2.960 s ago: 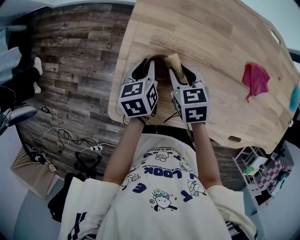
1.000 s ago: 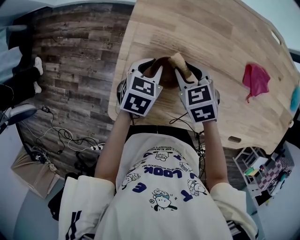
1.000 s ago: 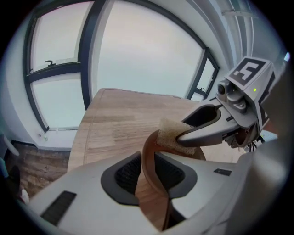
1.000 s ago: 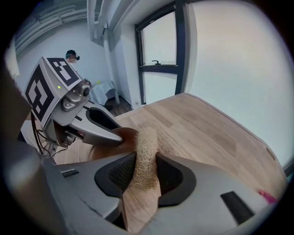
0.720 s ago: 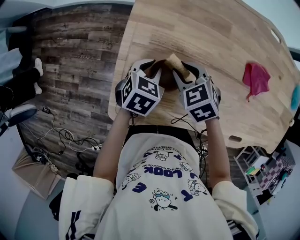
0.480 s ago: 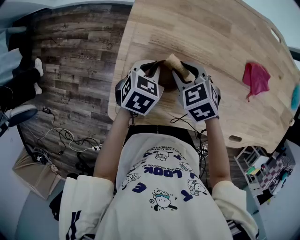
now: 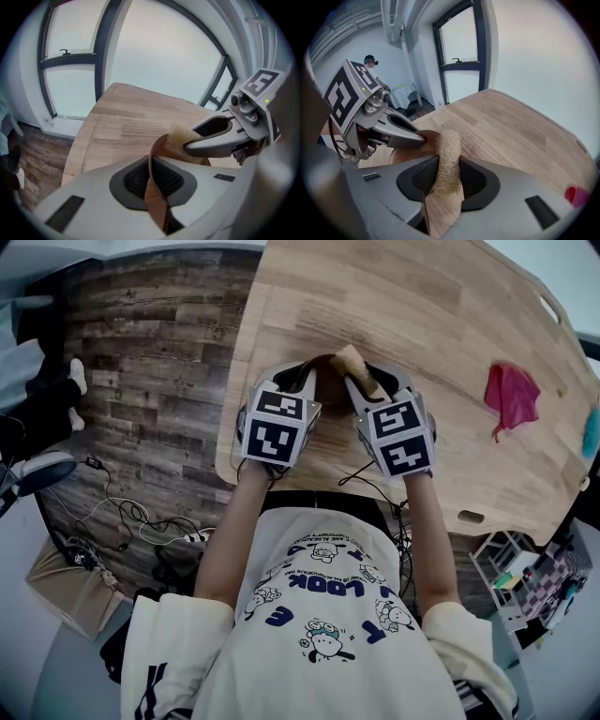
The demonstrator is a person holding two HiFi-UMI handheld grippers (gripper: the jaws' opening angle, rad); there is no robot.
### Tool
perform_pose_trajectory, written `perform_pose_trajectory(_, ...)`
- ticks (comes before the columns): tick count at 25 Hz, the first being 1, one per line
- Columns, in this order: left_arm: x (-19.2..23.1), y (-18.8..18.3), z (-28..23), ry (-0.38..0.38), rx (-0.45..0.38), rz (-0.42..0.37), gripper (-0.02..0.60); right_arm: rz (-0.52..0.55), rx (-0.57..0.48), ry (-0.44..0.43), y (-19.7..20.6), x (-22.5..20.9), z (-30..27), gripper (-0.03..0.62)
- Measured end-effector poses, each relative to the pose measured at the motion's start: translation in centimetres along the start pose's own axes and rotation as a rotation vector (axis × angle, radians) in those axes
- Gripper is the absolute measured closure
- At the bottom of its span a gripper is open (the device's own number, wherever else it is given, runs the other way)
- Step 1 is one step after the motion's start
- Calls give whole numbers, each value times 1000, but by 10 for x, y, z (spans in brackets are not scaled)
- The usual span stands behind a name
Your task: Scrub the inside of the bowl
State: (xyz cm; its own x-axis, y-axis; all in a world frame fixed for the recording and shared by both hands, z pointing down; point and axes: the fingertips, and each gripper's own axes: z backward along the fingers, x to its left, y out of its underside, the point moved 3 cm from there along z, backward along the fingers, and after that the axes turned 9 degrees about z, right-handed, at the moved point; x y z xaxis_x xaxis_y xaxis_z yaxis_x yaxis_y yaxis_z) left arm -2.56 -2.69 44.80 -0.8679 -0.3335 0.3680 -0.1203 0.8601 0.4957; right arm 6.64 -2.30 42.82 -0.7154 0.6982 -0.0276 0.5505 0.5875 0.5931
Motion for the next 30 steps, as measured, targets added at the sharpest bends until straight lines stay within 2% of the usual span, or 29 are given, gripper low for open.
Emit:
perform_pose_trajectory(8,9,3,4,-51,-77,202,537,-273,-33,41,11,-4,4,470)
perform_pose_trajectory(12,10,4,5,-77,-114,272,535,-367,-43,92,15,-2,6,470)
perform_pose_trajectory(21,10,5,5,-103,-138,330,533,-498,-37,216,23,8,13,470)
perform_pose_trajectory(24,9,5,5,-110,-145,342,532,-571,-47,261,26,13,17,470)
perform_pose_trajectory(30,11,6,5,-124,-155,369,531,-709,-78,298,31,23,20,470)
